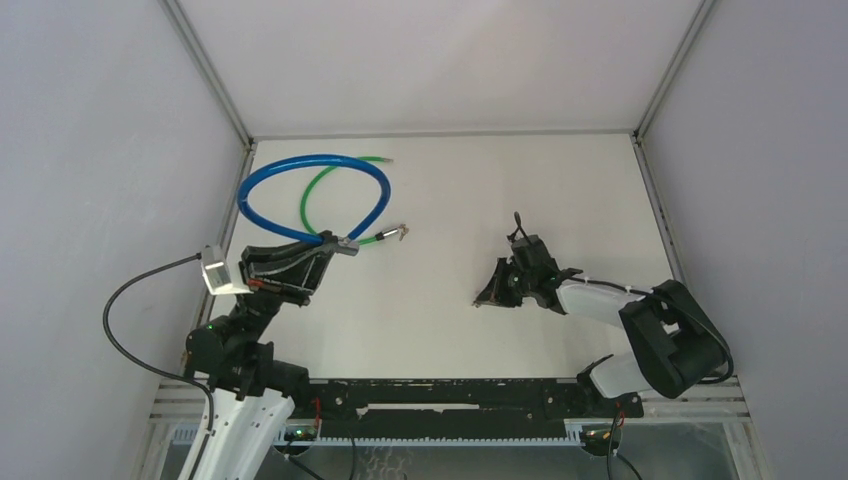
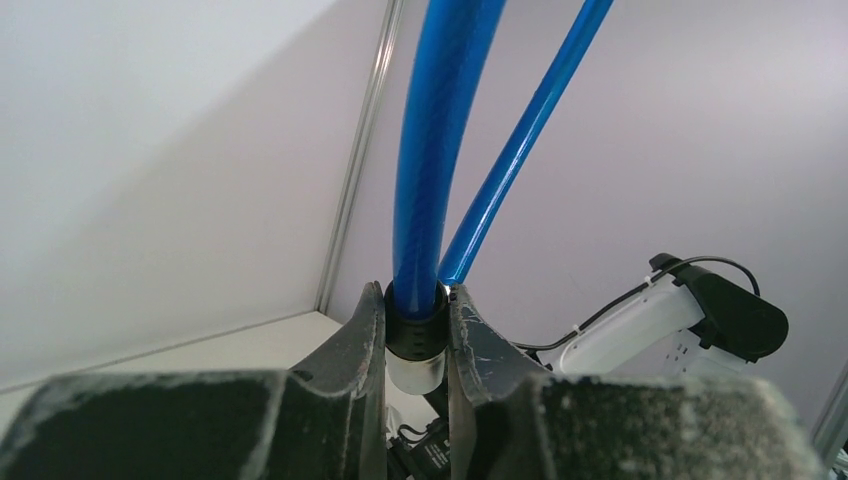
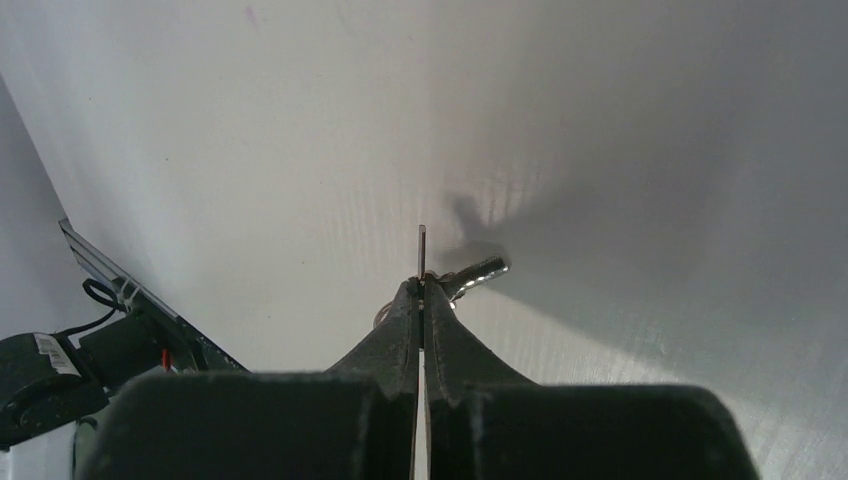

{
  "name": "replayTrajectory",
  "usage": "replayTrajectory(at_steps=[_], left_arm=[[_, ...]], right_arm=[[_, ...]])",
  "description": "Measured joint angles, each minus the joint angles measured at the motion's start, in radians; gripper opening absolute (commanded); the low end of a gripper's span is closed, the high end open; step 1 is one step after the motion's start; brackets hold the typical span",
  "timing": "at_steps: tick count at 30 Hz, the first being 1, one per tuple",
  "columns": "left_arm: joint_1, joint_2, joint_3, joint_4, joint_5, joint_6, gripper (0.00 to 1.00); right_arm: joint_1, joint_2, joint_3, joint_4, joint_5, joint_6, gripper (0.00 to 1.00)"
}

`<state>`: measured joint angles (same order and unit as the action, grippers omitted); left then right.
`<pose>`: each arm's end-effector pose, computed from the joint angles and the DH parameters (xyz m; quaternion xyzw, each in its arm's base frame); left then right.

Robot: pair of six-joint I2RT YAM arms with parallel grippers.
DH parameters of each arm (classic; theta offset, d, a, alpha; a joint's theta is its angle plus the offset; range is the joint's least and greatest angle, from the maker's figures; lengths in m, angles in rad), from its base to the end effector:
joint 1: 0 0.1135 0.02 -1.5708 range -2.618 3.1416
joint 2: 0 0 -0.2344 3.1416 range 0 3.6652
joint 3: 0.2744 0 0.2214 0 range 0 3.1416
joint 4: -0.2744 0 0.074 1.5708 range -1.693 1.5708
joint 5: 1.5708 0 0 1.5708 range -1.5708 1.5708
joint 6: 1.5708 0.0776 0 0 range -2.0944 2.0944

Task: Lock with the key
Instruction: Place the key at the center of the board.

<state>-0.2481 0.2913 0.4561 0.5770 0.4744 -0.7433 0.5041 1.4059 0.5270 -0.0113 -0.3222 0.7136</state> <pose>0.0895 -0.0592 0.3716 0.1126 0.4322 -0.5064 0.7376 0.2128 0.1454 0.1042 0.0440 0.9309 0.3125 0.1838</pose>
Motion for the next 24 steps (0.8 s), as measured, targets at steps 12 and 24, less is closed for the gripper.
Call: replayTrajectory(at_steps=[12,24], left_arm=[[0.000,-0.005,0.000,-0.061,0.000,-0.002,0.00],[-0.007,-0.003,-0.035,-0.180,0.002,0.023,0.00]], right_arm=[[-0.006,0.049,-0.003,0.047,-0.019,0.076,0.52],[0.156,-0.397,0.327,-0.143,0.085,-0.209,0.99]])
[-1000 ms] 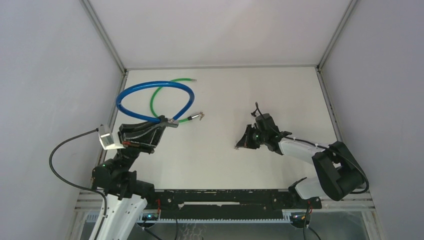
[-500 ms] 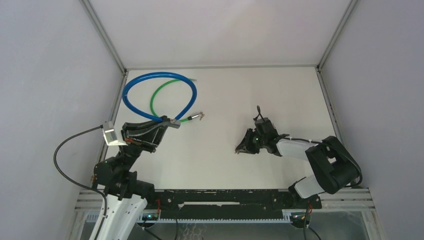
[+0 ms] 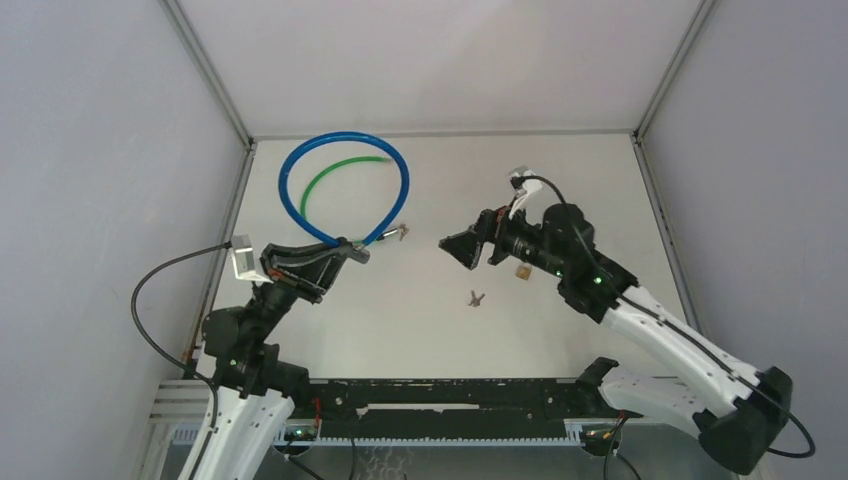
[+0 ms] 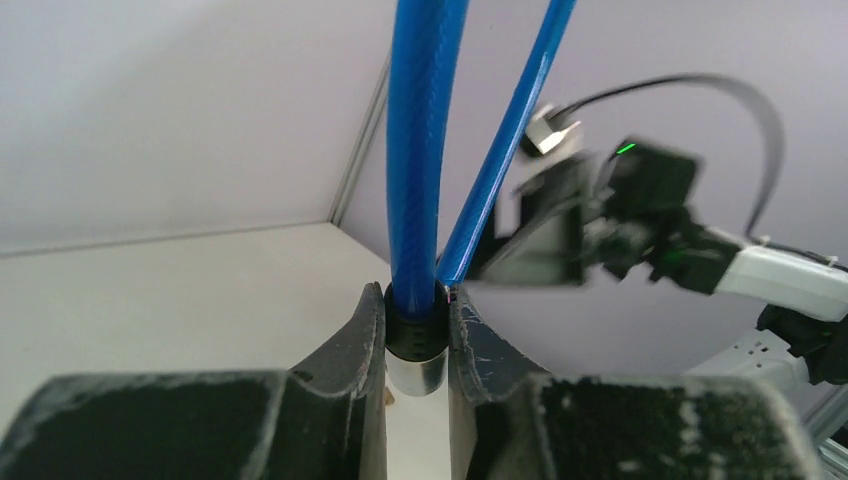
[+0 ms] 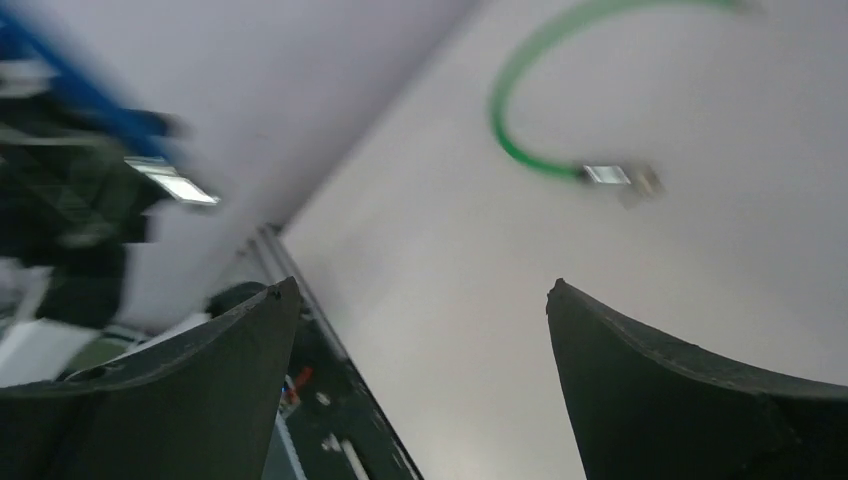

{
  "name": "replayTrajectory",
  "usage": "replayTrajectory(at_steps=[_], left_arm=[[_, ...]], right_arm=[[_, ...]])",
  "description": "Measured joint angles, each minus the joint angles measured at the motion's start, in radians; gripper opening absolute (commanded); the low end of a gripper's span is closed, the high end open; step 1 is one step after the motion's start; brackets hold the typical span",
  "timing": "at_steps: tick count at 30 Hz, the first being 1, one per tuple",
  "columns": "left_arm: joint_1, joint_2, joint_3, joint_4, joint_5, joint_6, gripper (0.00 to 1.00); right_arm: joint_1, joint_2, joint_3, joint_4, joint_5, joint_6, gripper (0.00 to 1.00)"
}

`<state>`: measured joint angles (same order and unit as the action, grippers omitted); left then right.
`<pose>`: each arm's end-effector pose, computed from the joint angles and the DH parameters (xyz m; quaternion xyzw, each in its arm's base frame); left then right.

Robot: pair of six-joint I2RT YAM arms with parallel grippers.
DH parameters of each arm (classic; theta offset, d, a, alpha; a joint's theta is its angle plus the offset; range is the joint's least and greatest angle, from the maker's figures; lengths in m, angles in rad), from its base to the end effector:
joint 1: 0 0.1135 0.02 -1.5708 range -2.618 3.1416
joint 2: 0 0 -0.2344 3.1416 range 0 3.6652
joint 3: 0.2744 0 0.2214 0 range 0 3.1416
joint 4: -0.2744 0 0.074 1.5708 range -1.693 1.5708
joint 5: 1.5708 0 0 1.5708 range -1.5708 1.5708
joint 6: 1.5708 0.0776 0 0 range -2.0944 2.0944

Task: Lock with the key
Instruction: Place the key at the center of the board, then place the lock at the center of the board.

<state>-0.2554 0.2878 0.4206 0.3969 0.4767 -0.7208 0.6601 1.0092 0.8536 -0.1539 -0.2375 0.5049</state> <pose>0.1089 -0.0652 0.3399 0.0879 0.5175 -0.4990 0.6895 0.1921 0.1722 0.2926 -0.1318 0.7941 0.4020 0.4363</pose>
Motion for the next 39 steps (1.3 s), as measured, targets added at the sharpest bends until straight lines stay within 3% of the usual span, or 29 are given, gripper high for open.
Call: replayTrajectory(at_steps=[6,9,13,14,16,17,18,19,20,22,27,33,39], left_arm=[[-0.036,0.016,-0.021,-0.047,0.014,0.030,0.00],[-0.048,0.019,-0.025,-0.063,0.025,0.039,0.00],[-0.054,0.019,-0.029,-0.071,0.034,0.047,0.00],[-0.055,0.019,-0.029,-0.071,0.034,0.048,0.00],[-0.055,0.019,-0.031,-0.071,0.036,0.048,0.00],[-0.055,0.019,-0.032,-0.071,0.037,0.048,0.00],[-0.056,0.020,-0.034,-0.071,0.039,0.049,0.00],[-0.056,0.019,-0.034,-0.072,0.040,0.050,0.06],[-0.056,0.019,-0.034,-0.073,0.040,0.050,0.27],[-0.057,0.018,-0.034,-0.076,0.030,0.051,0.96],[-0.056,-0.014,-0.034,-0.100,-0.070,0.074,1.00],[-0.020,-0.051,-0.038,-0.149,-0.180,0.074,1.00],[-0.006,-0.051,-0.063,-0.188,-0.211,0.066,1.00]], right_arm=[[0.180,-0.048,0.134,0.311,-0.050,-0.124,0.98],[0.206,0.014,0.192,0.412,-0.029,-0.163,0.88],[0.213,0.125,0.247,0.470,0.019,-0.192,0.57],[0.213,0.143,0.252,0.471,0.028,-0.194,0.45],[0.212,0.177,0.262,0.470,0.049,-0.195,0.07],[0.211,0.188,0.267,0.466,0.059,-0.192,0.00],[0.210,0.193,0.269,0.461,0.072,-0.179,0.00],[0.208,0.194,0.270,0.452,0.084,-0.174,0.00],[0.203,0.193,0.271,0.442,0.094,-0.163,0.00],[0.185,0.192,0.274,0.416,0.097,-0.133,0.00],[0.042,0.176,0.262,0.239,0.071,-0.030,0.00],[-0.171,0.182,0.114,0.044,-0.098,0.071,0.00],[-0.209,0.295,-0.021,-0.132,-0.233,0.079,0.00]])
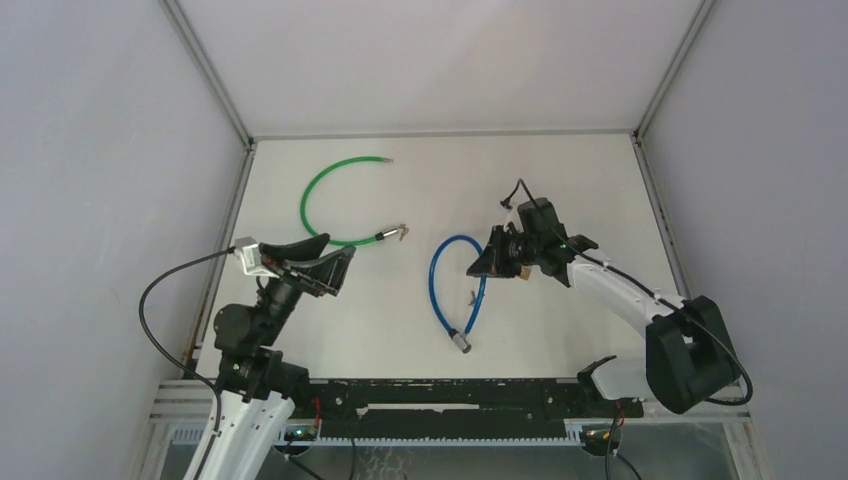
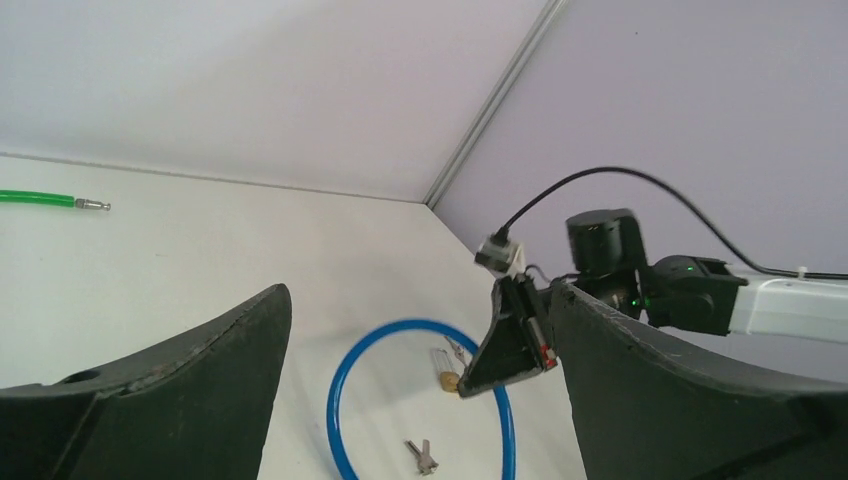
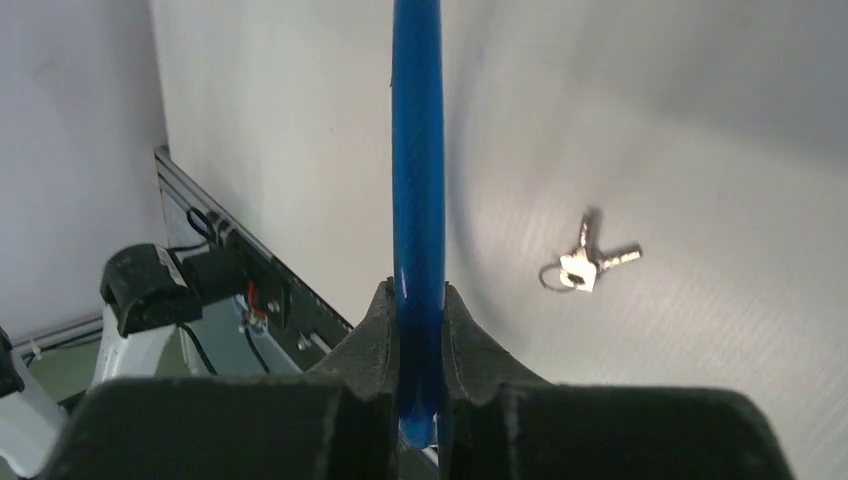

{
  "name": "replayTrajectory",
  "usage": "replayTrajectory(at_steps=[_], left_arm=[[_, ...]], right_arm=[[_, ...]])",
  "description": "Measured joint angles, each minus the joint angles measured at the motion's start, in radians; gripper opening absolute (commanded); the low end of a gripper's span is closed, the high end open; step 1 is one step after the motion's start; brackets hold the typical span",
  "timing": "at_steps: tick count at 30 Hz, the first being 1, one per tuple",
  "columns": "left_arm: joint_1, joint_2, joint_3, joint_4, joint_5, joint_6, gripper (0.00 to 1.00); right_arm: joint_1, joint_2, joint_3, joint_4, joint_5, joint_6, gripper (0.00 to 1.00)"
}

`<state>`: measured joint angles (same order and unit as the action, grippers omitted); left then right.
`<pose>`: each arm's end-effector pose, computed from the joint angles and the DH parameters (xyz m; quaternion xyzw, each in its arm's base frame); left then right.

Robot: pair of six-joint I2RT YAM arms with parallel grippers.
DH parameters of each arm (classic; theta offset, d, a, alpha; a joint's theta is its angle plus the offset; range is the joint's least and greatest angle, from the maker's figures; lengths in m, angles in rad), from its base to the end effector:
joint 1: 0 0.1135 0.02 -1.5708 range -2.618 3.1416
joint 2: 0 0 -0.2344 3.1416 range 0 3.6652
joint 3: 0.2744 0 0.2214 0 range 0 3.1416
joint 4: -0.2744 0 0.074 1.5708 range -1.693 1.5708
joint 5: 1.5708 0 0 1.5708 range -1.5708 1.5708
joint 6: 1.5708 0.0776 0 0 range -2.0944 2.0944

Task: Lock with the key
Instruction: Place the lock at the center of the board.

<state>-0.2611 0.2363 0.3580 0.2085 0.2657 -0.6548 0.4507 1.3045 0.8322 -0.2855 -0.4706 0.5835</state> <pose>0.1273 -0.0551 0.3021 -0.0070 0.5861 -0.4256 0.6894 0.2362 0.1534 0.1977 -0.0327 0.8973 0.3762 0.2284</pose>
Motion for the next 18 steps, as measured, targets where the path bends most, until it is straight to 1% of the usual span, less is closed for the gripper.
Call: replayTrajectory(at_steps=[4,7,14,15,18], left_arm=[[0.002,0.000,0.000,-0.007,-0.001,0.000,1.00],[0.003,-0.002,0.000,-0.013,-0.001,0.000,1.00],[0.011,-0.004,0.000,-0.032,-0.002,0.000,1.00],[0.011,-0.003,0.000,-0.033,-0.002,0.000,1.00],[0.011,-0.002,0.000,-0.040,-0.003,0.009,1.00]], right_arm=[[-0.016,0.068,-0.032,-0.040,-0.043,-0.013,0.00],[-0.040,0.112,-0.032,-0.054,-0.018,-0.032,0.00],[-0.066,0.183,-0.030,-0.097,0.113,-0.088,0.42],[-0.065,0.199,-0.025,-0.105,0.125,-0.096,0.47],[-0.064,0.242,-0.005,-0.129,0.172,-0.117,0.55]])
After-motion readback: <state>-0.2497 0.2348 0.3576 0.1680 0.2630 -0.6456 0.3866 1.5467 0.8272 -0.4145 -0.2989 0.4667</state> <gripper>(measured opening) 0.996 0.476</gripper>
